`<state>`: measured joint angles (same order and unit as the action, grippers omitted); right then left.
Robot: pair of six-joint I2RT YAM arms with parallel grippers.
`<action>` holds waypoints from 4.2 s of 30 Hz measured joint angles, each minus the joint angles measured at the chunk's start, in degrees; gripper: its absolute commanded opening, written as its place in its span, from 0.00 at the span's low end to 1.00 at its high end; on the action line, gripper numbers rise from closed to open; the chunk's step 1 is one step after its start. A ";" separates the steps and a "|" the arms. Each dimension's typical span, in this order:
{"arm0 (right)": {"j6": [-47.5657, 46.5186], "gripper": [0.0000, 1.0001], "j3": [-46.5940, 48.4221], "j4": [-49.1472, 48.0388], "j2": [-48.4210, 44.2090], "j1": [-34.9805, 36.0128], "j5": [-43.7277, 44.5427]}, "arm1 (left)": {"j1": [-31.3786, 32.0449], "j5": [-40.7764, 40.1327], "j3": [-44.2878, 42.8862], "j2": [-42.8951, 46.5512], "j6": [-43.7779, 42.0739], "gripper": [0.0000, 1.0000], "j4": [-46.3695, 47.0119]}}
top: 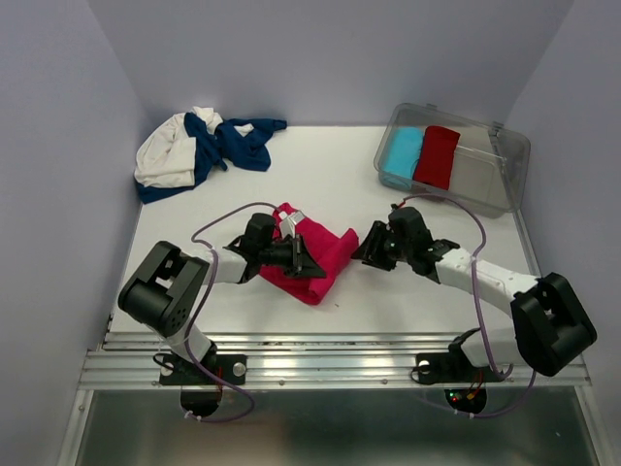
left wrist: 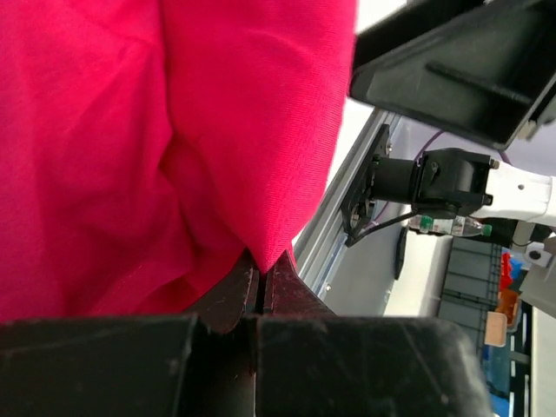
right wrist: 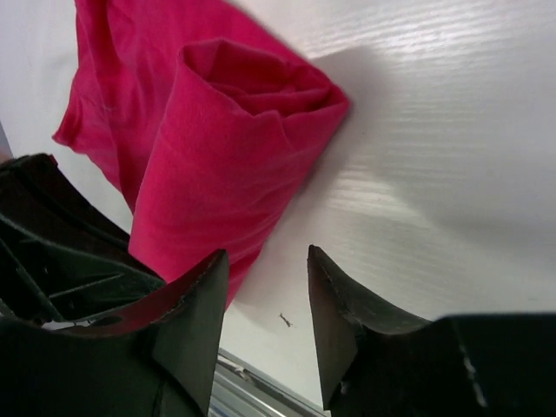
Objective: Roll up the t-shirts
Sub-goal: Roll the T-shirt to the center of the board.
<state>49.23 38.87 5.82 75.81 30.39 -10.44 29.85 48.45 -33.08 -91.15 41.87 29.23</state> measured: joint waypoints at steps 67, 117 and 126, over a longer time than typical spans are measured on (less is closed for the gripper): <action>-1.86 0.15 15.34 0.04 15.08 8.31 5.20 | 5.05 -27.50 -12.24 15.19 -10.62 0.00 -34.95; -10.99 0.14 33.57 12.98 25.57 10.60 14.99 | 4.22 -30.84 -9.05 12.28 -7.15 0.00 -33.68; -9.75 0.14 28.09 12.70 26.38 10.93 16.04 | 5.64 -29.81 -7.80 13.86 -5.79 0.00 -32.61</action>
<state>39.48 66.96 18.52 102.19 41.32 5.61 35.48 18.63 -40.88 -77.30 36.07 -3.38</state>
